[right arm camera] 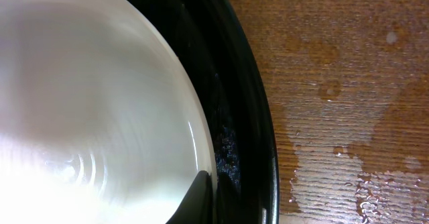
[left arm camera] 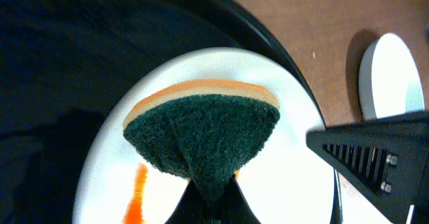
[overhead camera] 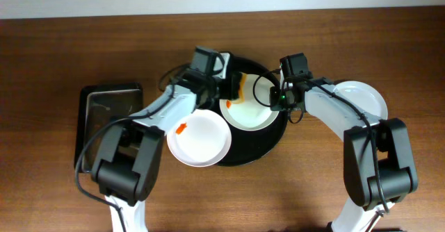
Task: Clean dirty plates on tray and stack at the side
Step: 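Wipe the held plate with the sponge in the left gripper, then carry the plate right and stack it on the first plate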
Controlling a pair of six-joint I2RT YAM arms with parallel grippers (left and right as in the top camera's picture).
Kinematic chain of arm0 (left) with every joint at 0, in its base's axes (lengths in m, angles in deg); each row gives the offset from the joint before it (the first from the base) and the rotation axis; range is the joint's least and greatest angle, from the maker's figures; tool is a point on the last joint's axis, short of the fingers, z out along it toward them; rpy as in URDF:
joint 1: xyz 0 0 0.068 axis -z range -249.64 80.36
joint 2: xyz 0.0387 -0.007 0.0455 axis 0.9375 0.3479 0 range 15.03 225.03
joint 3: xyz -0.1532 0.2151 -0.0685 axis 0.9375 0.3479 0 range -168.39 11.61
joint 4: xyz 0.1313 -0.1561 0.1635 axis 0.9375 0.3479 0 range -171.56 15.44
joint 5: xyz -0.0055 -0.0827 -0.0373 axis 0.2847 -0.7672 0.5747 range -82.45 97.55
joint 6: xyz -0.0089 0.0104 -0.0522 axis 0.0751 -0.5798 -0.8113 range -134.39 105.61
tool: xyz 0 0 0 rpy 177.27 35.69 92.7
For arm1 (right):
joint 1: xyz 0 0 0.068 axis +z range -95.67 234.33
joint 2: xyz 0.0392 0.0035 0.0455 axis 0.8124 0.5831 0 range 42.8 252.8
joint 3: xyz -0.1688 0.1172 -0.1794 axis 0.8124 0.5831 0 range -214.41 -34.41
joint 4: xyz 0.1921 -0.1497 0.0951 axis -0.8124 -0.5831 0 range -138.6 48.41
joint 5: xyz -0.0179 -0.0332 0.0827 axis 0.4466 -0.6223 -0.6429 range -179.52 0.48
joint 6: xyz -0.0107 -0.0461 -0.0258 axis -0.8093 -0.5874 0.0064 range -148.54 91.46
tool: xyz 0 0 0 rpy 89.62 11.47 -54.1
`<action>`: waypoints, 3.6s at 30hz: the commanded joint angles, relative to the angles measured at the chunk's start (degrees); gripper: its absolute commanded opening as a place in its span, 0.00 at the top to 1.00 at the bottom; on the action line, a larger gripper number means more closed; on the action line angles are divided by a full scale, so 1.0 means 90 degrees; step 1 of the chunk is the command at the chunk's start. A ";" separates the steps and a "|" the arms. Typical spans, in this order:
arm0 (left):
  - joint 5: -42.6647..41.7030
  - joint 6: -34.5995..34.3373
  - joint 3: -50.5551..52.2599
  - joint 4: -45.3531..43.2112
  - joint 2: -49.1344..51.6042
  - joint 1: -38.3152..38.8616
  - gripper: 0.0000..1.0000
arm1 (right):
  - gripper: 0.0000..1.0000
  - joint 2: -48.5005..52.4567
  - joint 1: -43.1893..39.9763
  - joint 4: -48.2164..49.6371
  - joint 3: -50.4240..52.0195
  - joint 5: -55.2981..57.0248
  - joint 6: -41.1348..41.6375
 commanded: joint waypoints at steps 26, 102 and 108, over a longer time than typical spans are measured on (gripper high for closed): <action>0.4291 0.1758 -0.2319 0.3050 0.0702 0.0461 1.00 | 0.96 0.0034 0.0027 -0.0245 -0.0075 0.0236 -0.0112; 0.1450 0.1936 -0.2764 0.4367 0.0806 -0.0678 1.00 | 0.96 -0.0483 -0.4777 -0.4036 -0.2110 -0.0284 0.0078; 0.1447 0.1933 -0.2776 0.4408 0.0806 -0.0678 1.00 | 0.96 -0.0430 -0.4974 -0.2907 -0.1066 -0.0641 0.0078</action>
